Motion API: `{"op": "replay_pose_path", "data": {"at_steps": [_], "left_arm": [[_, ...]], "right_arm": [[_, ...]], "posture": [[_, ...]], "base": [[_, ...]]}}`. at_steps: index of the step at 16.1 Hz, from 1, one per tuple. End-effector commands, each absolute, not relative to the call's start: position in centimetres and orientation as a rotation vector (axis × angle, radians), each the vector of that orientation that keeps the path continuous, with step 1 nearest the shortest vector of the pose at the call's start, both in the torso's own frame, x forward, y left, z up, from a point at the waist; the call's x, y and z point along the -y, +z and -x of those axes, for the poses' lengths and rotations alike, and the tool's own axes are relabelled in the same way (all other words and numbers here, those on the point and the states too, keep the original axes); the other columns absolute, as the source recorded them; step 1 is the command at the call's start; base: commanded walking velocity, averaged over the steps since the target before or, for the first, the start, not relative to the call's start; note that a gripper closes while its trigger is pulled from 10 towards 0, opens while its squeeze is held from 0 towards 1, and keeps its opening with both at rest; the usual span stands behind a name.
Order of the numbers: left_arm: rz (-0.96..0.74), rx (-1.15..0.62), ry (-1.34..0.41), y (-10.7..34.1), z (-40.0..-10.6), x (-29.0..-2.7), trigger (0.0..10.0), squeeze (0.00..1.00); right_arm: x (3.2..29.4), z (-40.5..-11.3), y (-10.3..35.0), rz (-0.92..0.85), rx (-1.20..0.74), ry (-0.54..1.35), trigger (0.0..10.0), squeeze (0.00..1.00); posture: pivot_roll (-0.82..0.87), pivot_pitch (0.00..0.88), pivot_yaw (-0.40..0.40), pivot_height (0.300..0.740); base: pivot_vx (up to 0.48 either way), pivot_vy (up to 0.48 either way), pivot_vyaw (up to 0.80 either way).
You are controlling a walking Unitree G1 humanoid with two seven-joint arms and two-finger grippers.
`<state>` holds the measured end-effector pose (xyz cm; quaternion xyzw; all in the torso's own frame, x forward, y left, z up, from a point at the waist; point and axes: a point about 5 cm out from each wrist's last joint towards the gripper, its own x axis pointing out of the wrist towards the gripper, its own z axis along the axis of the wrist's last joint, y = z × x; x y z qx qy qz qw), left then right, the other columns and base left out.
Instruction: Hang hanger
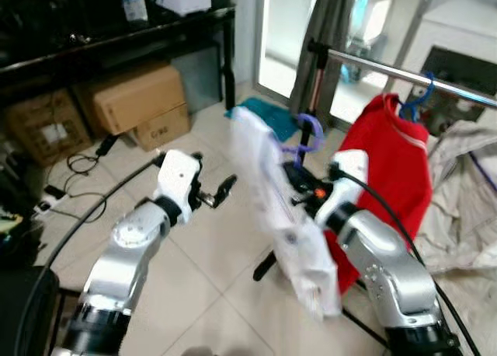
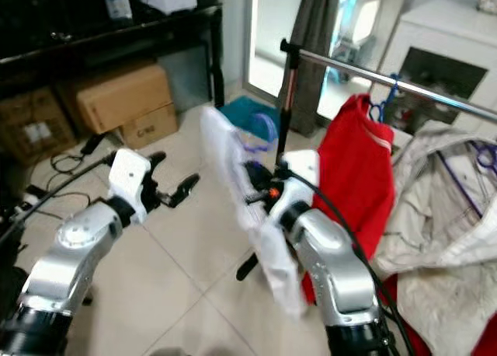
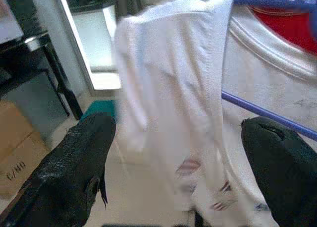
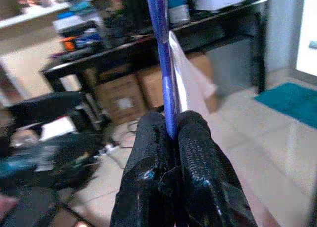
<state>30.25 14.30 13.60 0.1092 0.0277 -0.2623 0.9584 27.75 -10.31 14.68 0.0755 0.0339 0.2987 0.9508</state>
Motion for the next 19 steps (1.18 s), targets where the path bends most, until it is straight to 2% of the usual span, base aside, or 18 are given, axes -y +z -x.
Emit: {"op": "replay_pose_path", "data": {"at_steps": [1,2,3,5,7,19], "left_arm": [[-0.272,-0.05,-0.541,13.7,-30.9,-13.8,10.0,1.0],[-0.296,-0.041,-0.526,13.7,-31.2,-13.8,10.0,0.9],[-0.313,-0.009,-0.505,14.1,-31.9,-13.8,10.0,0.0],[-0.291,0.045,-0.515,14.7,-32.7,-13.3,10.0,0.0],[-0.282,0.075,-0.538,15.1,-33.1,-12.6,0.0,0.0],[-0.299,0.115,-0.547,14.9,-34.0,-12.5,0.0,0.0]], "right_arm": [[10.1,-27.7,16.6,-0.159,0.004,0.66,0.0,0.0],[10.1,-27.6,16.9,-0.163,0.012,0.675,0.0,0.0],[10.0,-27.3,17.4,-0.168,0.025,0.711,0.0,0.0],[10.0,-27.0,17.9,-0.165,0.038,0.75,0.0,0.0],[10.1,-27.0,18.0,-0.158,0.04,0.756,0.0,0.0],[10.1,-26.5,18.3,-0.209,0.057,0.763,0.0,0.0]], "posture": [[0.01,0.006,0.0,0.74],[0.0,0.007,0.0,0.74],[-0.01,0.005,-0.001,0.74],[-0.02,0.004,0.0,0.74],[-0.03,0.0,0.008,0.74],[-0.01,0.0,0.017,0.74]], "base": [[0.0,0.0,0.0],[0.0,0.0,0.0],[0.0,0.0,0.0],[0.0,0.0,0.0],[0.0,0.0,0.0],[0.0,0.0,0.0]]}}
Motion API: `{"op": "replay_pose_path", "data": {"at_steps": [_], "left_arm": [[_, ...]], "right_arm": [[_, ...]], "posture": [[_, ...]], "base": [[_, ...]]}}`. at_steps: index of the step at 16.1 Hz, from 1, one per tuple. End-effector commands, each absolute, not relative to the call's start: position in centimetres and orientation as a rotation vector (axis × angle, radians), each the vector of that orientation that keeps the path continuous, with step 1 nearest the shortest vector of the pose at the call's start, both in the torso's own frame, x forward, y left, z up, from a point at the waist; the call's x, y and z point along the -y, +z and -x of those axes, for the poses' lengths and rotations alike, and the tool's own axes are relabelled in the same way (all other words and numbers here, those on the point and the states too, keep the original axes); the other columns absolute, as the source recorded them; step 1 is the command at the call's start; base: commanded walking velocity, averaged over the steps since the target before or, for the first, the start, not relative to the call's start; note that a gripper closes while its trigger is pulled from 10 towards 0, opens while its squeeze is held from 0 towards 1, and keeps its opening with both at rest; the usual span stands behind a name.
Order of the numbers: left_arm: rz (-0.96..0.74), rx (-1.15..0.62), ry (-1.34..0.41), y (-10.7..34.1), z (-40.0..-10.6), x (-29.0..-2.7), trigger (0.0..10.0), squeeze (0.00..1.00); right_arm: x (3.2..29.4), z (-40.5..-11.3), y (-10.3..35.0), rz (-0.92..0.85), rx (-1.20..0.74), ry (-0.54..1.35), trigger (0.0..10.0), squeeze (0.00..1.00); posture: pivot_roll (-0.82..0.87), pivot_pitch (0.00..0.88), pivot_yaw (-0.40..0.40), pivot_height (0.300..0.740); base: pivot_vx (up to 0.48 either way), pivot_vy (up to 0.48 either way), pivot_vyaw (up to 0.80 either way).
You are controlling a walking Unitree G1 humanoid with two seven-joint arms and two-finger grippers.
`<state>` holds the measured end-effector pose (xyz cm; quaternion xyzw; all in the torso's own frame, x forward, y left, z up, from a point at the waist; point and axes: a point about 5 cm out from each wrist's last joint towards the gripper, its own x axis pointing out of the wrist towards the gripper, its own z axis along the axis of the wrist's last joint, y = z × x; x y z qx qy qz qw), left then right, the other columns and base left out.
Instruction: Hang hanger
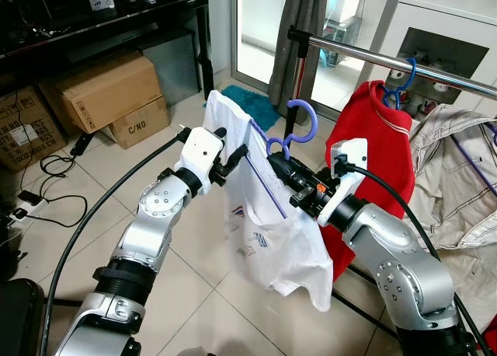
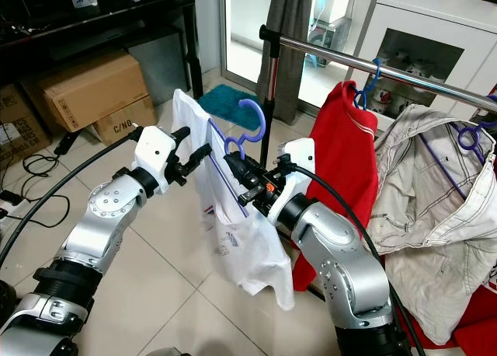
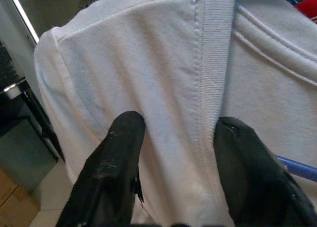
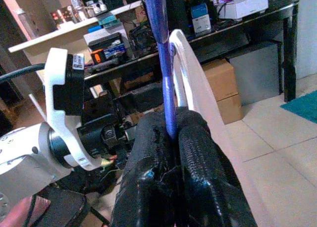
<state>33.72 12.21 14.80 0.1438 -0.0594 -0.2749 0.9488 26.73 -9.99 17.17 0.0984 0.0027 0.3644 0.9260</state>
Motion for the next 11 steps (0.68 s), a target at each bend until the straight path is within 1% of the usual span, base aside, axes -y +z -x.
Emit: {"op": "replay_pose_path", "data": {"at_steps": [1,11], "left_arm": [[-0.299,0.116,-0.548,14.84,-33.98,-12.51,0.0,0.0],[-0.3,0.145,-0.539,15.05,-33.86,-12.62,0.0,0.0]], "right_arm": [[10.09,-26.55,18.28,-0.209,0.057,0.763,0.0,0.0],[10.37,-27.0,17.87,-0.203,0.047,0.742,0.0,0.0]], "posture": [[-0.01,0.0,0.017,0.74],[0.01,0.0,0.006,0.74]], "base": [[0.0,0.0,0.0],[0.0,0.0,0.0]]}}
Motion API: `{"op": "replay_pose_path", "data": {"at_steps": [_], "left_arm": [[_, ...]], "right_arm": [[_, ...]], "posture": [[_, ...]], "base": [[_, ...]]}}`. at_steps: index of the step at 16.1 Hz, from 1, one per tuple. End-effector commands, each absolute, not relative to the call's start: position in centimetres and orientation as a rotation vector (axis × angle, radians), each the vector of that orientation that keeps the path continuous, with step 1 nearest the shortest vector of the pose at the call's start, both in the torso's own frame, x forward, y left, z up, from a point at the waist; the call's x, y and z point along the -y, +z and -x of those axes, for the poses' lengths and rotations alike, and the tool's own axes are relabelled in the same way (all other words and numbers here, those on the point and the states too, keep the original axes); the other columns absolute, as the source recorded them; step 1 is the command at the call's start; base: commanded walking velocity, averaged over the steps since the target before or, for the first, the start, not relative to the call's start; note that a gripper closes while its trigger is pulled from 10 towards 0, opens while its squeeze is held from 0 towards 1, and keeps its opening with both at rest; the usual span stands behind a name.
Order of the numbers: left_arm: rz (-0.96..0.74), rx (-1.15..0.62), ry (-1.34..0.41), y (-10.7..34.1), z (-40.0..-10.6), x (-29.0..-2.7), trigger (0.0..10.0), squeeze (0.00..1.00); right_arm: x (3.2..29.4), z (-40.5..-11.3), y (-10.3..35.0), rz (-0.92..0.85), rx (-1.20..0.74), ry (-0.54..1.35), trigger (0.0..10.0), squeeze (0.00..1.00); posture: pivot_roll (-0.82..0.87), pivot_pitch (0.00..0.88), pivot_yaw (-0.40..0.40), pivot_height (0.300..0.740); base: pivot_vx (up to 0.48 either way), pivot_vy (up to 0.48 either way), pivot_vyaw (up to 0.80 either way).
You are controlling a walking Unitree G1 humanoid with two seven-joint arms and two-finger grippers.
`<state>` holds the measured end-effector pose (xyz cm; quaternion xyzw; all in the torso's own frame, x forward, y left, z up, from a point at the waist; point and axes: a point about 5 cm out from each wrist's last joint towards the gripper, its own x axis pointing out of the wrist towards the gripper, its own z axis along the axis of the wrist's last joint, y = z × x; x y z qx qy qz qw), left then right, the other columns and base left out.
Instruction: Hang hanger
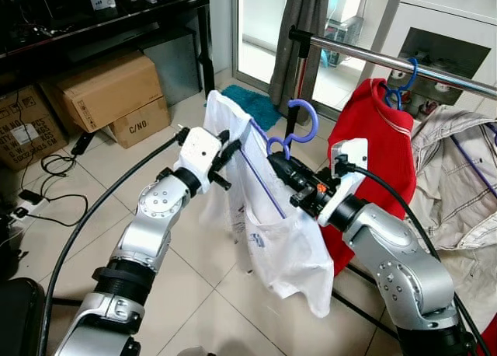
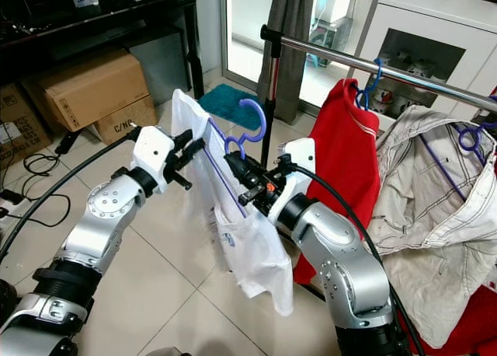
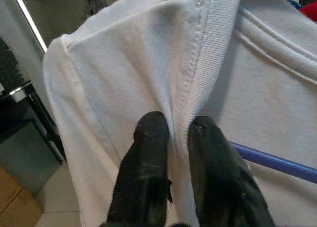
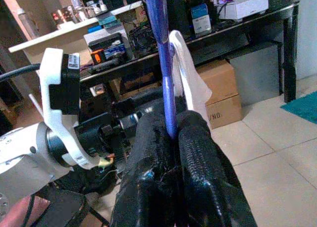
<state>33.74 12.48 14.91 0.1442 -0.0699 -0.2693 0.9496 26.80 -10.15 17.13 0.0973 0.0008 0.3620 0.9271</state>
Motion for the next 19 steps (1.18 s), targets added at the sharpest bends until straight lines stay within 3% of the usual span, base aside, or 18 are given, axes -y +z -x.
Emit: {"op": "replay_pose_path", "data": {"at_steps": [1,5,6,10,16,19], "left_arm": [[-0.297,0.15,-0.542,15.1,-33.7,-12.6,0.0,0.0],[-0.276,0.167,-0.536,15.5,-32.9,-13.4,0.0,0.0],[-0.245,0.207,-0.541,16.7,-32.4,-13.9,0.0,0.0],[-0.157,0.202,-0.648,18.4,-31.7,-14.0,0.0,0.0],[-0.586,-0.093,-0.317,18.7,-33.9,-25.3,0.0,0.0],[-0.566,-0.137,-0.234,18.8,-34.7,-27.4,0.0,0.0]], "right_arm": [[10.5,-27.1,17.8,-0.199,0.041,0.735,0.0,0.0],[11.1,-27.5,17.0,-0.149,-0.01,0.679,0.0,0.0],[11.7,-27.4,15.7,-0.03,-0.077,0.672,0.0,0.0],[12.1,-26.5,13.5,0.099,-0.174,0.763,0.0,0.0],[13.9,-24.5,15.1,0.067,-0.114,0.972,0.0,0.0],[14.3,-23.7,15.7,0.036,-0.114,1.07,0.0,0.0]], "posture": [[0.01,0.0,0.006,0.74],[0.01,0.0,0.012,0.74],[0.01,0.0,0.013,0.74],[0.02,0.0,0.016,0.74],[0.02,0.0,0.027,0.74],[0.02,0.0,0.017,0.74]], "base": [[0.0,0.0,0.0],[0.0,0.0,0.0],[0.0,0.0,0.0],[0.0,0.0,0.0],[0.0,0.0,0.0],[0.0,0.0,0.0]]}}
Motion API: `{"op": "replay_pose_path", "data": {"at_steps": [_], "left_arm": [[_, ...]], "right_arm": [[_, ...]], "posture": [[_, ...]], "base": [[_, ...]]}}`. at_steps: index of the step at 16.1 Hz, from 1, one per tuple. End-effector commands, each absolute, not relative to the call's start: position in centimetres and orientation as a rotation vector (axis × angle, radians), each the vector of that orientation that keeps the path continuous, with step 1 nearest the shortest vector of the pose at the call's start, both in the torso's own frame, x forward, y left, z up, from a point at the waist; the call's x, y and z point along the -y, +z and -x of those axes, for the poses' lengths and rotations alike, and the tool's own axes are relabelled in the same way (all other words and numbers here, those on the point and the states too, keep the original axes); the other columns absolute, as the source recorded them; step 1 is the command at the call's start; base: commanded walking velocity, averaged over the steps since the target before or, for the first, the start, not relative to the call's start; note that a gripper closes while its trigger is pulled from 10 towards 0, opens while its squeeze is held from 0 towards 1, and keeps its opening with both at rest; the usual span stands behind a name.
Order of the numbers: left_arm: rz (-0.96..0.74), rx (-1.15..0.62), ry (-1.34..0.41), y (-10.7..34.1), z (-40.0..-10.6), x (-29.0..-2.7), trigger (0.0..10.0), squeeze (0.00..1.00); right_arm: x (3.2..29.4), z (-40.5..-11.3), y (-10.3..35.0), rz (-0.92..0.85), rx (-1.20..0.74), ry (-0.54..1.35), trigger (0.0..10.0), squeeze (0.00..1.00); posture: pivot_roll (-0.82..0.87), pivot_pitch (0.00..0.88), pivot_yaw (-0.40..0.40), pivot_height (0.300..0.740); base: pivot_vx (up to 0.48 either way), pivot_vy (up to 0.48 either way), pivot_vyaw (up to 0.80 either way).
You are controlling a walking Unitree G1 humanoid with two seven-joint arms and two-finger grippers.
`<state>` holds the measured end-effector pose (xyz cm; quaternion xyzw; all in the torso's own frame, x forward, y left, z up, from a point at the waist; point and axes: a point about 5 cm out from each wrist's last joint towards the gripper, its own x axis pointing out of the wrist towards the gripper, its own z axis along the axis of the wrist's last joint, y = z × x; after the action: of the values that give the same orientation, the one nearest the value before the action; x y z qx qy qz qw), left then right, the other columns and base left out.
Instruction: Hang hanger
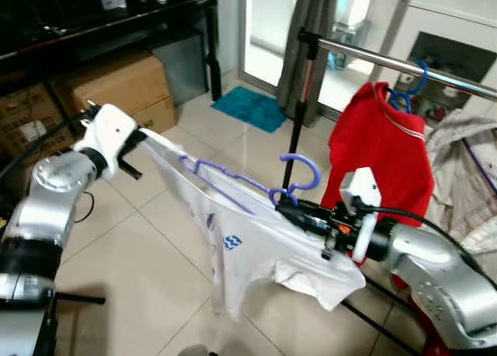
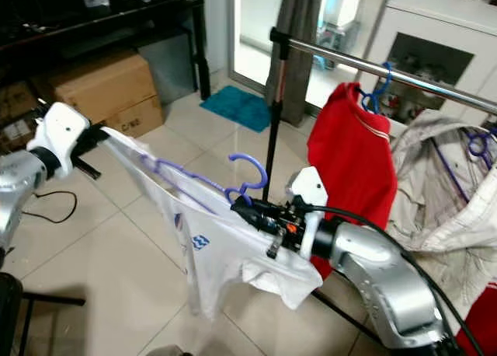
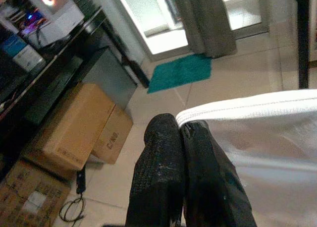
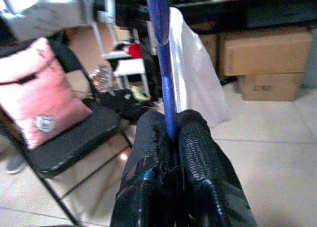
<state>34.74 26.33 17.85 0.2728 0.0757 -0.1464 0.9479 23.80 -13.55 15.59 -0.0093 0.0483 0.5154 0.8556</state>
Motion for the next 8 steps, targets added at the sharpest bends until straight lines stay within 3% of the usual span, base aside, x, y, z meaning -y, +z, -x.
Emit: {"op": "replay_pose_path", "data": {"at_steps": [1,2,4,8], "left_arm": [[-0.523,-0.148,-0.256,17.9,-35.2,-26.7,0.0,0.0],[-0.503,-0.148,-0.271,17.7,-35.2,-26.4,0.0,0.0],[-0.355,-0.13,-0.451,16.1,-34.8,-22.3,0.0,0.0],[-0.25,-0.115,-0.649,13.9,-33.6,-15.5,0.0,0.0]], "right_arm": [[14.0,-24.0,16.2,-0.017,-0.084,1.062,0.0,0.0],[14.0,-24.2,16.3,-0.028,-0.077,1.049,0.0,0.0],[14.4,-26.2,16.4,-0.122,-0.079,0.849,0.0,0.0],[14.5,-29.0,17.0,-0.4,-0.015,0.544,0.0,0.0]], "posture": [[0.02,0.0,0.018,0.74],[0.02,0.0,0.018,0.74],[0.02,0.0,0.023,0.74],[0.02,0.0,0.022,0.74]], "base": [[0.0,0.0,0.0],[0.0,0.0,0.0],[0.0,0.0,0.0],[0.0,0.0,0.0]]}}
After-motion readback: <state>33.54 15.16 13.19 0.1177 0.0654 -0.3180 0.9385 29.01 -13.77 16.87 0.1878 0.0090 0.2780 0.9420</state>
